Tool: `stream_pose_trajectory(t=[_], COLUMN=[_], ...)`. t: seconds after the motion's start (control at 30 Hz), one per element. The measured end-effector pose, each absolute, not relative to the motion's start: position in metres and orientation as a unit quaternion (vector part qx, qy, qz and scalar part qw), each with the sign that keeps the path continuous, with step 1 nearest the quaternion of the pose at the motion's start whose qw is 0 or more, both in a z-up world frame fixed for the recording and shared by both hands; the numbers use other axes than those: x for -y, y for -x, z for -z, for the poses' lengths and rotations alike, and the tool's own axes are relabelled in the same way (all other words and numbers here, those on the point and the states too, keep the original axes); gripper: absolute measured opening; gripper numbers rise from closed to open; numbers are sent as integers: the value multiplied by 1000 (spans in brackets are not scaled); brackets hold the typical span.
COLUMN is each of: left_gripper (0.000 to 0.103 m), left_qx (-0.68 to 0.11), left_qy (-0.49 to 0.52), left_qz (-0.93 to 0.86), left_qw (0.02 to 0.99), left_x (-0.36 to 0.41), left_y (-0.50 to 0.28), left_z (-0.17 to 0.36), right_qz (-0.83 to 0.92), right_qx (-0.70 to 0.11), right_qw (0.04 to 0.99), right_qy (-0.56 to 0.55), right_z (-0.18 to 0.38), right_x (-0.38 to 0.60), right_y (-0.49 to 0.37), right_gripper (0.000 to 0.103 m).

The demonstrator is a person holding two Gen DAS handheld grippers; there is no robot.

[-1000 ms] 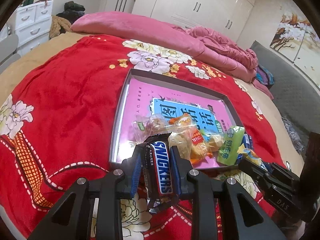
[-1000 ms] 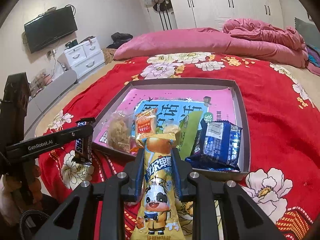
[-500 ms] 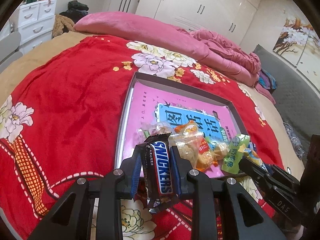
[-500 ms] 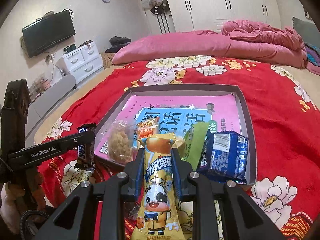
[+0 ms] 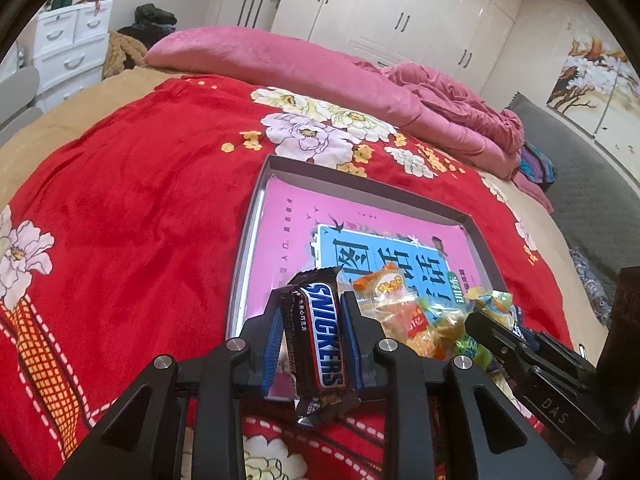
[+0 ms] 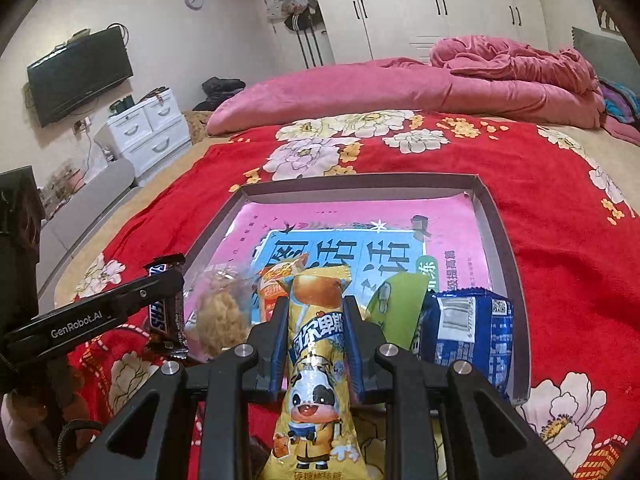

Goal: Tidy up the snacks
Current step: 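Lift both held snacks and carry them over the tray, then lower the Snickers bar into the tray and open the left tool while the right tool releases the yellow bar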

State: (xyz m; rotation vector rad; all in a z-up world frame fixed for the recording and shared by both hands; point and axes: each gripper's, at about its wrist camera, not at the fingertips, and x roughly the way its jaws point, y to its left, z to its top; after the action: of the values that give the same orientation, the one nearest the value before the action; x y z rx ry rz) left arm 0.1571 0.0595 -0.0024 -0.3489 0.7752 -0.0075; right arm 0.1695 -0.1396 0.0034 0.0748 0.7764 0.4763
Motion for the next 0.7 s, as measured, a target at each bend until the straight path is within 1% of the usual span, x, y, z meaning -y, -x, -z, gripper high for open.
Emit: stream_pose_trajectory(t=[0.47, 0.53, 0.57, 0.7], left_gripper=[29, 29, 29, 29], left_qx=[-379, -379, -379, -378], left_qy=[170, 171, 171, 175], left_qz=[5, 6, 6, 11], left_qw=[910, 909, 909, 909], left_x=[-59, -59, -59, -59], left_y=[-167, -168, -168, -167], left_z=[8, 9, 8, 8], right_qz=[-203, -203, -201, -201], right_qx=[-375, -370, -369, -368], right_qw=[904, 906, 907, 907], right_qy=[-33, -32, -29, -33], right_z=[3, 2, 1, -1], right_x=[135, 136, 136, 140], right_y=[-183, -182, -182, -181], right_gripper=[27, 31, 35, 37])
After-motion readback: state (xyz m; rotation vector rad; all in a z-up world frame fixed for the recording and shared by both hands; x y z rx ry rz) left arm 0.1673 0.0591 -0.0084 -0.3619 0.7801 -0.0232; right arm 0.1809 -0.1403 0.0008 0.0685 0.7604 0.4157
